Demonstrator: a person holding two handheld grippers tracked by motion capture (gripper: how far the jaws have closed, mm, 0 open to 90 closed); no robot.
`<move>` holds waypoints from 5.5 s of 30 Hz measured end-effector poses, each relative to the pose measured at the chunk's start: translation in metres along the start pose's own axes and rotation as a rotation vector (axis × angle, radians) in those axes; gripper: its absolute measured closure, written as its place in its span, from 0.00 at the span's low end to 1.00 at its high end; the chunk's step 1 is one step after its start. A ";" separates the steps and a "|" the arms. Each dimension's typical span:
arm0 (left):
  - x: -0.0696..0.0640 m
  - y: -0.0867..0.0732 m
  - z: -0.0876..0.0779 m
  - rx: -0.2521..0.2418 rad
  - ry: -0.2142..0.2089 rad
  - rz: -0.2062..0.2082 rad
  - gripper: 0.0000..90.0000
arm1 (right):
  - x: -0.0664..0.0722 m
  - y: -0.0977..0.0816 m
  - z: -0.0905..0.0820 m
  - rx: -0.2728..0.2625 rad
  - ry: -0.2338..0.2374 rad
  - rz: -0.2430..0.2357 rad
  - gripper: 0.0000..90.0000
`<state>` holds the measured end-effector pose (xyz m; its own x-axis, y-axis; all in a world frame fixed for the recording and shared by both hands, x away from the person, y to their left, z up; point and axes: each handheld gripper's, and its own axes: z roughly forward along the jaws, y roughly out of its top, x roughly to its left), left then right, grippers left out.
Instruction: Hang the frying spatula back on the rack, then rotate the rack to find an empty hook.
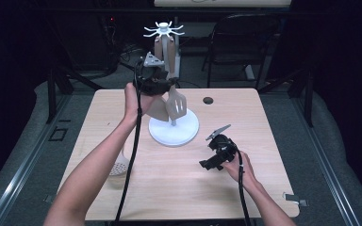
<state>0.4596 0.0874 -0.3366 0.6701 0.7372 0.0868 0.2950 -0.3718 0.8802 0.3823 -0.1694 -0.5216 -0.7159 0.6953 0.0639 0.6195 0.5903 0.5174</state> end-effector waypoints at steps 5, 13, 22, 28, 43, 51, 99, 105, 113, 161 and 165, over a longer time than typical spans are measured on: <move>0.003 -0.009 -0.005 0.014 -0.009 -0.005 0.62 | 0.000 0.000 0.000 0.007 -0.006 -0.006 0.06; 0.014 -0.014 -0.019 -0.011 -0.034 -0.040 0.78 | -0.001 0.000 0.001 0.003 -0.004 -0.012 0.06; 0.023 -0.001 -0.038 -0.049 -0.008 -0.027 0.98 | -0.001 -0.001 0.002 0.008 -0.004 -0.014 0.06; 0.028 0.013 -0.049 -0.077 0.014 -0.020 1.00 | 0.000 -0.001 0.003 0.012 -0.001 -0.005 0.06; 0.043 0.054 -0.067 -0.142 0.055 -0.026 1.00 | -0.001 0.000 0.003 0.027 -0.002 -0.019 0.07; 0.049 0.070 -0.067 -0.139 0.092 -0.026 1.00 | -0.001 0.000 0.003 0.030 -0.006 -0.019 0.07; 0.035 0.060 -0.075 -0.145 0.058 0.030 1.00 | 0.002 0.001 0.006 0.042 0.007 -0.021 0.08; 0.030 0.067 -0.073 -0.149 0.060 0.042 1.00 | 0.002 0.001 0.006 0.044 0.006 -0.021 0.08; 0.035 0.071 -0.069 -0.150 0.086 0.023 1.00 | 0.001 0.000 0.005 0.047 -0.003 -0.023 0.08; 0.055 0.071 -0.063 -0.133 0.140 -0.020 1.00 | 0.003 0.001 0.006 0.048 0.000 -0.028 0.08; 0.060 0.073 -0.061 -0.118 0.145 -0.025 1.00 | 0.003 0.001 0.006 0.049 0.007 -0.026 0.08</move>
<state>0.4797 0.1384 -0.2385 0.5553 0.8225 0.1228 0.2226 -0.2893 0.9310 0.3830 -0.1645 -0.5266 -0.7345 0.6762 0.0571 0.6151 0.6278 0.4770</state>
